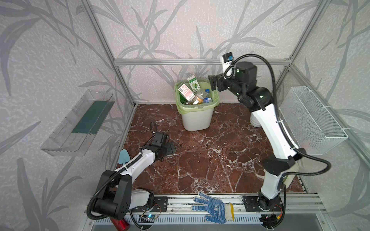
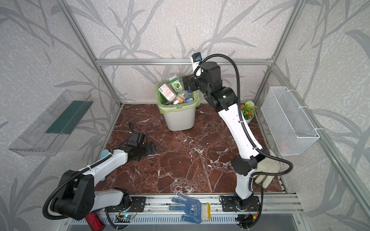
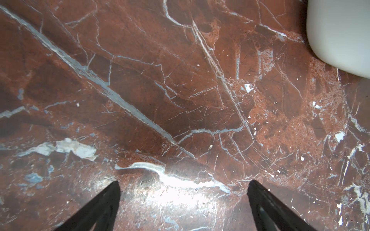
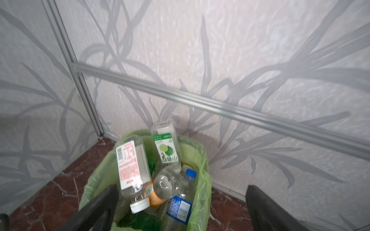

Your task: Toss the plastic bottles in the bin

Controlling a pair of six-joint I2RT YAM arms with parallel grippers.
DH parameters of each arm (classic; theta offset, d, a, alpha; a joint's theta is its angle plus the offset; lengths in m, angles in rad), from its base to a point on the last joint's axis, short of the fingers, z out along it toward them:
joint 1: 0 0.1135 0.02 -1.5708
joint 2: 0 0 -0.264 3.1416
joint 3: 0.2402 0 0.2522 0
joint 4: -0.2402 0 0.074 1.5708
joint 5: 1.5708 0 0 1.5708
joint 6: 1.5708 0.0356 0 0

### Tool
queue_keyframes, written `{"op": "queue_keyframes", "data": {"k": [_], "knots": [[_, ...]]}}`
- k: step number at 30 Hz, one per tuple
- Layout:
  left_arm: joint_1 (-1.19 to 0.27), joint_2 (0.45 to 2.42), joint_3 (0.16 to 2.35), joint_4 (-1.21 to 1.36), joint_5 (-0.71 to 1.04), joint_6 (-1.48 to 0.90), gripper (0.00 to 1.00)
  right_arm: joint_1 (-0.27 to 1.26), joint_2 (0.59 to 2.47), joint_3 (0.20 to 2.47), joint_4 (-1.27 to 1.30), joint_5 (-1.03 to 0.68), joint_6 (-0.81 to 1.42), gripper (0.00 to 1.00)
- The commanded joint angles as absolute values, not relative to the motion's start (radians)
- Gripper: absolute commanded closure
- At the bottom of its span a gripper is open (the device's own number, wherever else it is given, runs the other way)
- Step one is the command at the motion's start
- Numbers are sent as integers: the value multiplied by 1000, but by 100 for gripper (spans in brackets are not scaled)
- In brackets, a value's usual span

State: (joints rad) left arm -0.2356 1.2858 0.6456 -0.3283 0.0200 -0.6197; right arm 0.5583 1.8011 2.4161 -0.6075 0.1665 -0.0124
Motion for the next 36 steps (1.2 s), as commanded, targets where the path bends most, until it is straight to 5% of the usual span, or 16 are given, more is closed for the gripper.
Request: {"op": "queue_keyframes", "data": {"k": [1, 12, 22, 28, 36], "knots": [[-234, 1271, 632, -343, 1, -614, 1, 553, 1763, 2313, -518, 201, -20, 0], [-233, 1258, 661, -367, -60, -595, 1, 474, 1517, 1826, -327, 177, -11, 1], [-233, 1185, 678, -343, -300, -506, 1, 238, 1117, 675, 279, 185, -44, 1], [-233, 1113, 621, -217, -502, -431, 1, 149, 1202, 239, 826, 162, -41, 1], [-232, 1097, 554, -28, -646, -322, 1, 134, 1423, 238, 1071, 122, -74, 1]]}}
